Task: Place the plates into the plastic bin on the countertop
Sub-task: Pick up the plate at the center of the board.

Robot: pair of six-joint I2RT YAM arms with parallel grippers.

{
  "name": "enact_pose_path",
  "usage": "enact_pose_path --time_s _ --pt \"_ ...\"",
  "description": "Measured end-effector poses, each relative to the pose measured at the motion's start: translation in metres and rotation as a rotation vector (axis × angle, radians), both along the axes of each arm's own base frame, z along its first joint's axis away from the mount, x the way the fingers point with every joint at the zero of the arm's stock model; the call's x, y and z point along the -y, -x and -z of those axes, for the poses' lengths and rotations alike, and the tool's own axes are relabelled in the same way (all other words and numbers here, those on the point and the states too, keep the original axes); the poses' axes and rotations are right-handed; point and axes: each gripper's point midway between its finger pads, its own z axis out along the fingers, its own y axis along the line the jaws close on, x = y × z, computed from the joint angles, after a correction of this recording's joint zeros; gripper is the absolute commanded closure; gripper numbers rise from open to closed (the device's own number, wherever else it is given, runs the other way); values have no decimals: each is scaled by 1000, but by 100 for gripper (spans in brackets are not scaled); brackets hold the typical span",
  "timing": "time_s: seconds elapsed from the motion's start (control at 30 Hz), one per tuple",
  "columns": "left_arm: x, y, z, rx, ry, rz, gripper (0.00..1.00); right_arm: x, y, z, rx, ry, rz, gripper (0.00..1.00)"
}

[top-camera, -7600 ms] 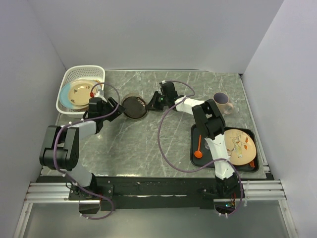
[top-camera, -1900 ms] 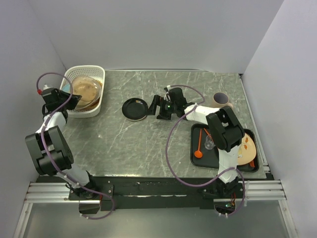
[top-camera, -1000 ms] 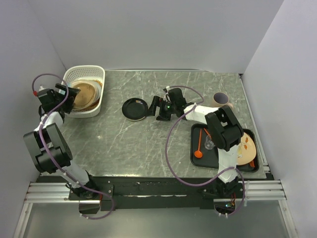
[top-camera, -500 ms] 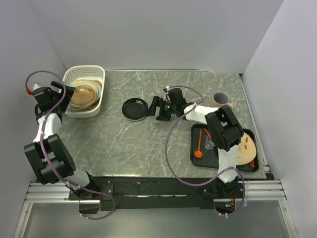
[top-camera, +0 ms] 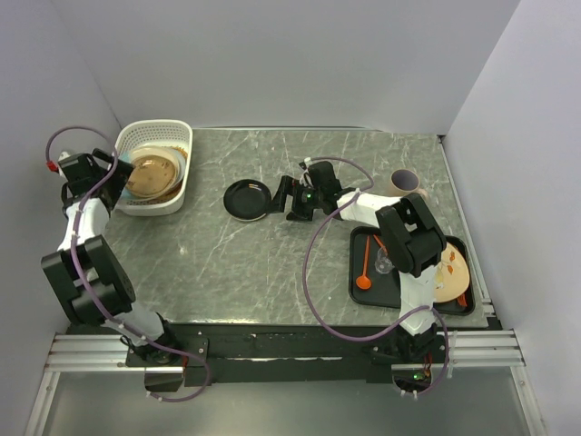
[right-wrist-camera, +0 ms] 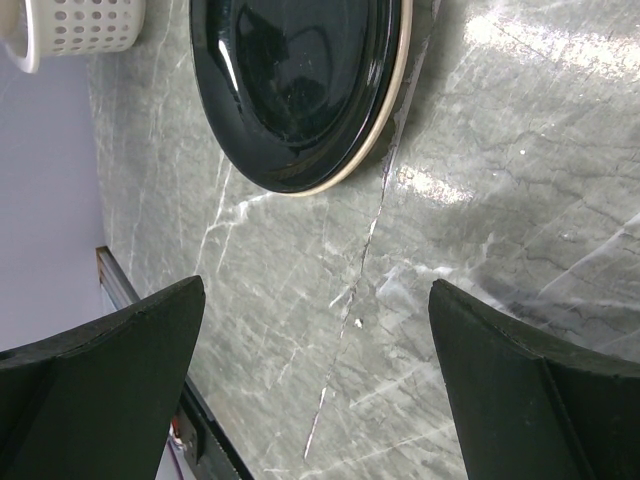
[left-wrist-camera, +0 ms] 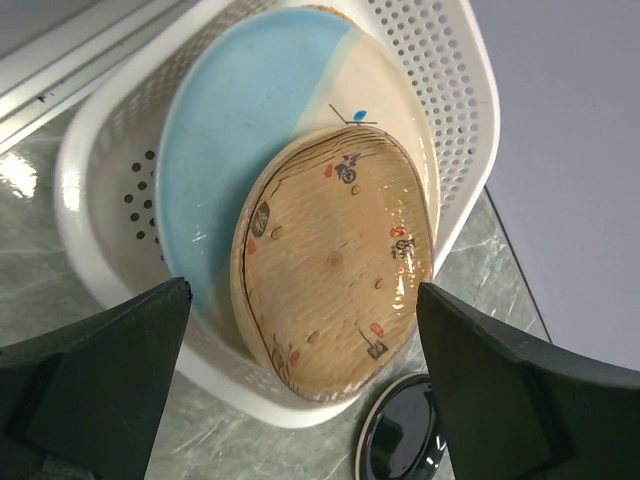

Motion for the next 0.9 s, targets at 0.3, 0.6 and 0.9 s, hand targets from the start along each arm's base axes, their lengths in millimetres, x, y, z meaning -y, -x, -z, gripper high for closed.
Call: enact_pose_path --time_s 0.3,0.6,0.9 --pt "12 11 -41 87 -68 5 1 -2 -4 0 -1 -5 4 3" --pt "81 -7 -46 109 -99 197 1 -7 -15 16 -22 5 13 13" --pt "159 -14 -43 127 -112 400 1 -16 -30 22 -26 -14 29 27"
